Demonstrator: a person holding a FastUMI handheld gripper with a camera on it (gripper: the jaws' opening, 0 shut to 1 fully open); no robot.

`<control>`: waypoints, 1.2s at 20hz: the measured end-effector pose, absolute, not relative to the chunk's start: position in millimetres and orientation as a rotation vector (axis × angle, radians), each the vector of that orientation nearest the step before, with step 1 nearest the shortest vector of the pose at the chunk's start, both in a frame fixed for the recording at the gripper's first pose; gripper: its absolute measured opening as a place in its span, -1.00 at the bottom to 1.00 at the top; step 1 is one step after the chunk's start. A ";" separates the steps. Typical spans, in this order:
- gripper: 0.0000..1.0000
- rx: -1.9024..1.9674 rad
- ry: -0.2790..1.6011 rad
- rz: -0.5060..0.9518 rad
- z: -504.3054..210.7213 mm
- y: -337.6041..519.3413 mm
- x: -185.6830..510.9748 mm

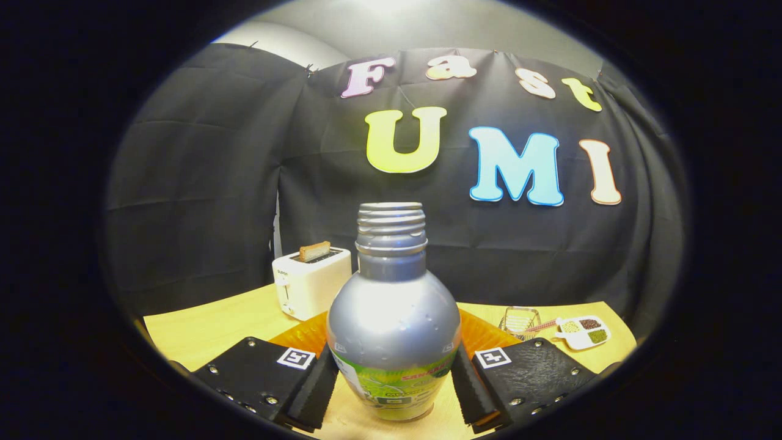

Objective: Take the bottle from table, then pour the juice into the cup, finally place the bottle on the coaster

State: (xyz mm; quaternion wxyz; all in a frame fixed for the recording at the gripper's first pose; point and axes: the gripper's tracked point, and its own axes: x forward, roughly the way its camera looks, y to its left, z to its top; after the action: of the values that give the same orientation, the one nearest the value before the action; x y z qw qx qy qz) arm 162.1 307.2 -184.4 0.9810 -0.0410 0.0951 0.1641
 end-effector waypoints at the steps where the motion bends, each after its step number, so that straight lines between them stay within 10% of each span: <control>1: 0.61 -0.080 0.195 0.327 -189.9 306.1 164.5; 24: 0.61 -0.022 0.253 0.260 -298.4 290.3 201.6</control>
State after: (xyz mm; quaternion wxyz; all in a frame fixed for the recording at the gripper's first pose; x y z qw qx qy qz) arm 201.6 290.3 -298.4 0.9836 -0.0112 0.1258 0.1291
